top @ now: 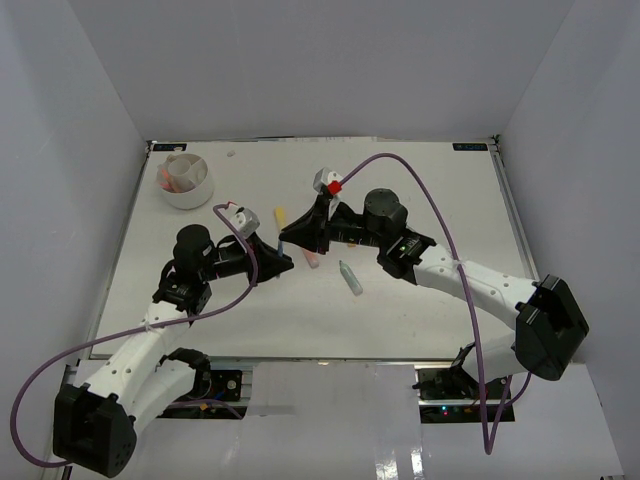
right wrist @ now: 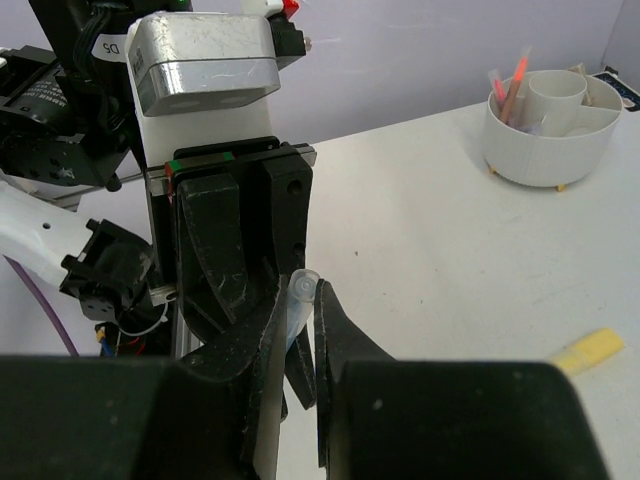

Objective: Sort the stationery into containers
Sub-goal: Close the pen cap on the pen.

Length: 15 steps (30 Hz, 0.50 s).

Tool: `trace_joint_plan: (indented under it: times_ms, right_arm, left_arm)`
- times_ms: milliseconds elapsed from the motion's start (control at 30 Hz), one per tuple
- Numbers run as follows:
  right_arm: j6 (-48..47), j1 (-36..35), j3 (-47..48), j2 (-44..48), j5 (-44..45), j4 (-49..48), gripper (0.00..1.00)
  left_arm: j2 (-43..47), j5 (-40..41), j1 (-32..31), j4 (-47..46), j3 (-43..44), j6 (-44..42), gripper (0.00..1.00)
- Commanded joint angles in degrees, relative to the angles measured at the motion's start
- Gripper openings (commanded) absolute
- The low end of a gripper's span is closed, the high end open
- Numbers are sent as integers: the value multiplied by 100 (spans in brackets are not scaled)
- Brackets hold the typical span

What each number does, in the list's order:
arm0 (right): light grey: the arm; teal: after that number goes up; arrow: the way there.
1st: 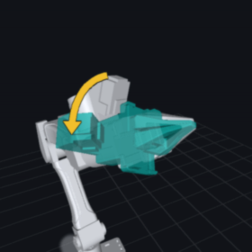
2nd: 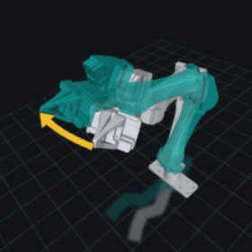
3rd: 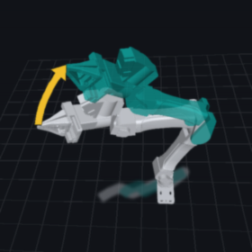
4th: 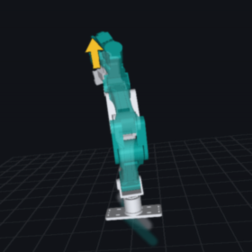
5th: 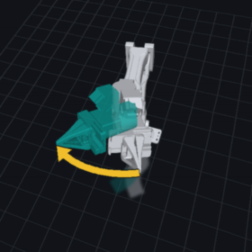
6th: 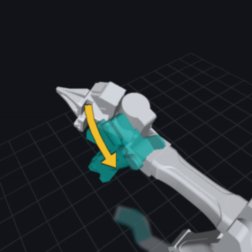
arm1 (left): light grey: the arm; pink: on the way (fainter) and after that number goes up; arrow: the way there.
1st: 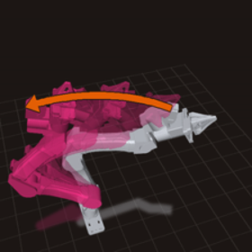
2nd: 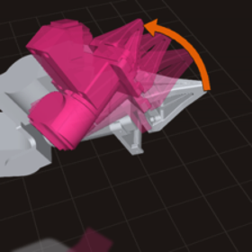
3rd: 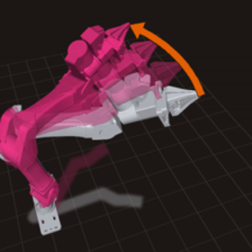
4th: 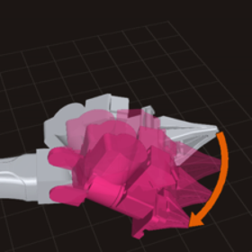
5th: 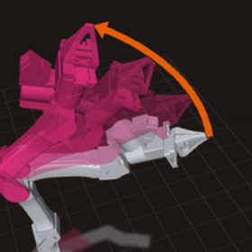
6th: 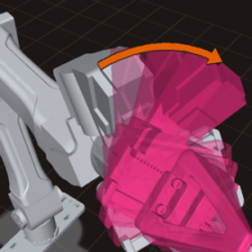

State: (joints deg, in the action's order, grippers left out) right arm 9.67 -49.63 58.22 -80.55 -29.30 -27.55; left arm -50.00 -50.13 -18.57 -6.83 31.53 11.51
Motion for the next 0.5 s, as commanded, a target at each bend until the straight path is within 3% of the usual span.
trace_joint_plan:
  times_ms: [0,133,267,467]
  right_arm:
    - [-123,-38,-188,75,-436,839,10]
    - [-97,-38,-91,66,-506,865,15]
    - [-62,-38,-74,92,-507,813,36]
    - [-123,-3,93,241,-182,883,57]
  left_arm:
    - [201,285,117,-205,55,229,0]
    - [175,267,117,-47,29,212,0]
    - [175,284,117,-55,11,220,0]
    - [166,319,108,-38,2,229,0]
